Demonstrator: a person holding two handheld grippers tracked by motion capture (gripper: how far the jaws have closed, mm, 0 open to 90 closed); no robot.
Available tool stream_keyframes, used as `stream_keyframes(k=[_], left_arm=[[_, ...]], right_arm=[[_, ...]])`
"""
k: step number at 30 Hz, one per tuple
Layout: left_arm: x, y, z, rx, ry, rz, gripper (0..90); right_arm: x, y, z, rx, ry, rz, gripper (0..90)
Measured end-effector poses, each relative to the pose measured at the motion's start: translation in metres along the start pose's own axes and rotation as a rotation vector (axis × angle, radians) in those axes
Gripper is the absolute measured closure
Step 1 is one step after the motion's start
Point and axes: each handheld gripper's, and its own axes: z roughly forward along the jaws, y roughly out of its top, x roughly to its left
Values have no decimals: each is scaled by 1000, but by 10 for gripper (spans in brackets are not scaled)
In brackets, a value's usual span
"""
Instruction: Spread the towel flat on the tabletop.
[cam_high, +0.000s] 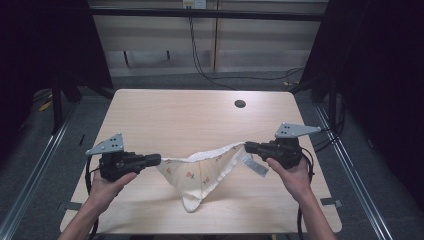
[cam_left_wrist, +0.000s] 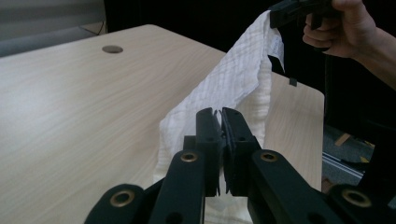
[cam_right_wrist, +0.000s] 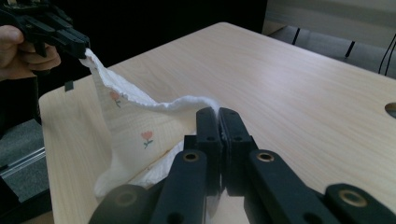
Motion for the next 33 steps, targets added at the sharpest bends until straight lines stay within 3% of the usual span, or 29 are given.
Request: stream_keyframes(k=[10,15,19,23,26,33], left_arm=[[8,32,-9,-60,49,25,867],[8,38,-15,-85,48,27,867],[2,43,-22,-96,59,47,867],[-4,50,-30,-122,47,69,867],[-15,53,-39,-120,40,109,868],[-32,54,-48,-139,40,129,867]], right_arm=[[7,39,-18,-40,-15,-33,879],[8,53,-28,-58,-30,-39,879],[11,57,-33,-58,-33,-52,879],[22,63,-41,-62,-30,-82,879],[35,64,-52,-77,-27,-104,879],[51,58,-66,-96,-9,-103,879]])
